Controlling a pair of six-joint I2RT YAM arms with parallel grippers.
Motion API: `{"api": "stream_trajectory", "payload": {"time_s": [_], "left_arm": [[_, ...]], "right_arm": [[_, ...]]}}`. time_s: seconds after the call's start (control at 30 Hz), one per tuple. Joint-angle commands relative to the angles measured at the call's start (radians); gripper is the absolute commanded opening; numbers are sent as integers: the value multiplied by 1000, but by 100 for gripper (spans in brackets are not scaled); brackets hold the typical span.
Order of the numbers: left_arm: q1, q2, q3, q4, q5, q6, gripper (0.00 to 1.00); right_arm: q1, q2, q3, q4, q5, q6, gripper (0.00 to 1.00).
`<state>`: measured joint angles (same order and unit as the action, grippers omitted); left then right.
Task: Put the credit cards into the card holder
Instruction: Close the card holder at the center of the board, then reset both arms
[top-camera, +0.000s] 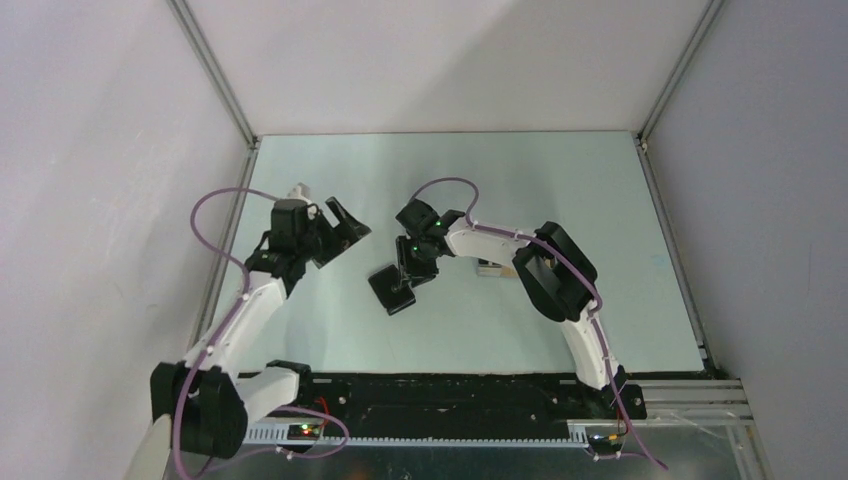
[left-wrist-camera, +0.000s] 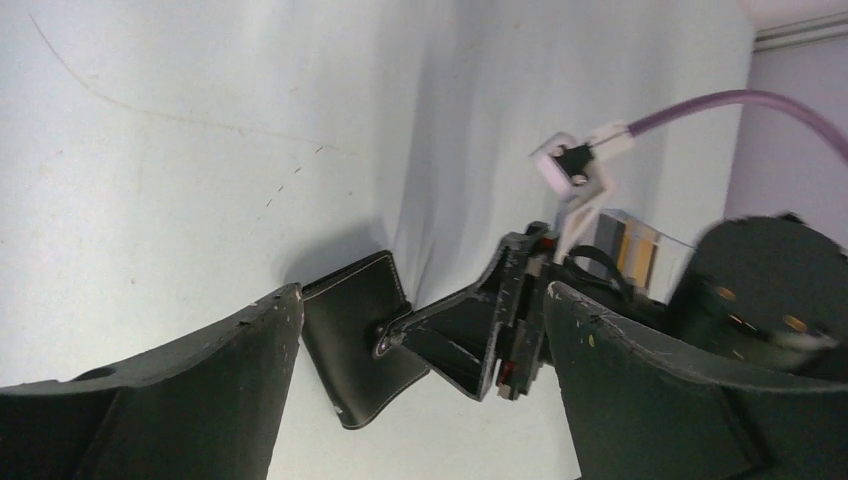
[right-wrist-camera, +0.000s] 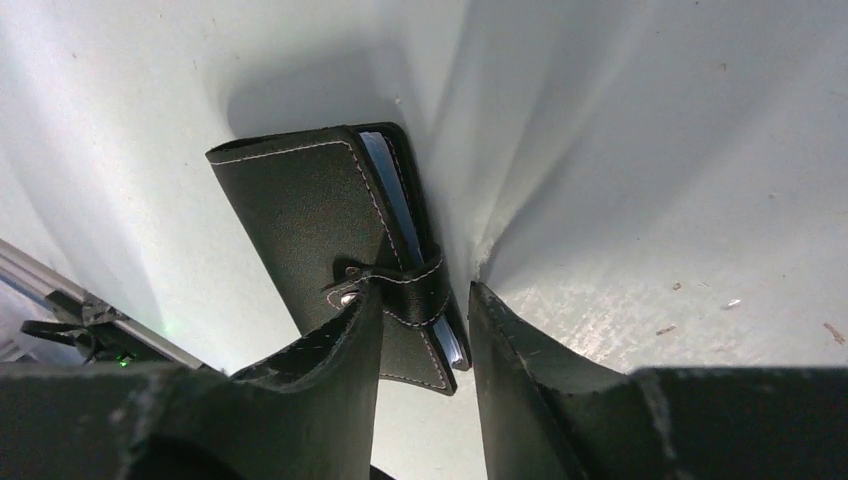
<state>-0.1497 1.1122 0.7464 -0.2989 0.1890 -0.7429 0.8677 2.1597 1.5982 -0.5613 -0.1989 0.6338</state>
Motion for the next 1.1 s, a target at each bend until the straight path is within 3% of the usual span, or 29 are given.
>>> {"api": "stream_trajectory", "payload": {"time_s": [0.0,0.33,0.43,0.63,0.93,1.07], "left_arm": [[16,-89,20,28,-2,81,94],[18,-132,-1,30,-5,110,100],[18,-130,-7,30,-14,123,100],[19,-149,-24,36,-39,150,100],[19,-194,-52,48,-77,202,100],[19,-205,-69,55,-120,224,100]], "right_arm": [[-4,29,-70,-86,-55,-32,41],[-29,-73,25,-174,-50,-53,45],[-32,-109,30,-186,-35,-63,51],[-48,-188,26,-167,0,-75,73],[-79,-255,4,-116,-15,-81,82],[-85,-334,-60,-37,48,-110,89]]}}
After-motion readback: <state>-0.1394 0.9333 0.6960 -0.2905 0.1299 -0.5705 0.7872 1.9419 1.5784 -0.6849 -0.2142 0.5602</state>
